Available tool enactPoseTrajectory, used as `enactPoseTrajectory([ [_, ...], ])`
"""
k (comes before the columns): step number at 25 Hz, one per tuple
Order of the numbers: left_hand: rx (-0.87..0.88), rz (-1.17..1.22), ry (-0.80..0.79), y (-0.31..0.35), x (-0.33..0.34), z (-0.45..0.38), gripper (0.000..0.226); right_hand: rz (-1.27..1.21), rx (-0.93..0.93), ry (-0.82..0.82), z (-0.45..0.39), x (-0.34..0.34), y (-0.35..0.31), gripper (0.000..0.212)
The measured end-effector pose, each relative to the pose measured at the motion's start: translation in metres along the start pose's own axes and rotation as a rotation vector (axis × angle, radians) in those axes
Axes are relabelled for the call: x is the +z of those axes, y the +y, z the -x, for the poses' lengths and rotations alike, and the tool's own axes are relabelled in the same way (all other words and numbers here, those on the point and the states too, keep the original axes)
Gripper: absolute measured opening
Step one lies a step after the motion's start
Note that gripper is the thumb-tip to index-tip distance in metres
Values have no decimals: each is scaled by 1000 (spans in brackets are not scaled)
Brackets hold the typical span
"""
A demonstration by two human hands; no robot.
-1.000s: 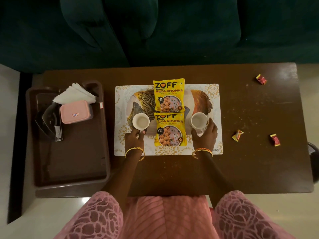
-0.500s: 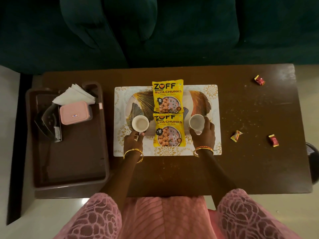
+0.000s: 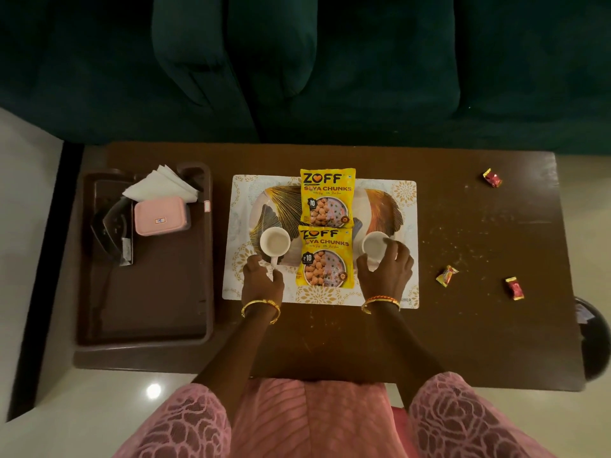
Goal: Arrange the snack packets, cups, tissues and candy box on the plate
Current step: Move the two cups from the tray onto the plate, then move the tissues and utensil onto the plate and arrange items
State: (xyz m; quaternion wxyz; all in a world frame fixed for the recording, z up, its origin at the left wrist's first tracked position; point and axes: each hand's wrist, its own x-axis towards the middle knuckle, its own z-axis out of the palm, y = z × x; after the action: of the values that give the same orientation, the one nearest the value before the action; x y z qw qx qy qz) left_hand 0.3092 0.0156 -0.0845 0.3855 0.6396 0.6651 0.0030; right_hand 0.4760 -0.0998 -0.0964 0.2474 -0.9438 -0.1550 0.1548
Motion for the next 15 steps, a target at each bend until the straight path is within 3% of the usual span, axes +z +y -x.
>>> enactPoseTrajectory([
  [3,79,-77,-24,5,-14,16,22,-11,-114,-8,8,-7,-20,25],
  [11,146,-127,-15,-1,-73,44,17,8,-429,-162,53,-10,-85,34],
  [15,111,-100,33,-20,-111,38,23,-11,-482,-234,89,2,-132,34],
])
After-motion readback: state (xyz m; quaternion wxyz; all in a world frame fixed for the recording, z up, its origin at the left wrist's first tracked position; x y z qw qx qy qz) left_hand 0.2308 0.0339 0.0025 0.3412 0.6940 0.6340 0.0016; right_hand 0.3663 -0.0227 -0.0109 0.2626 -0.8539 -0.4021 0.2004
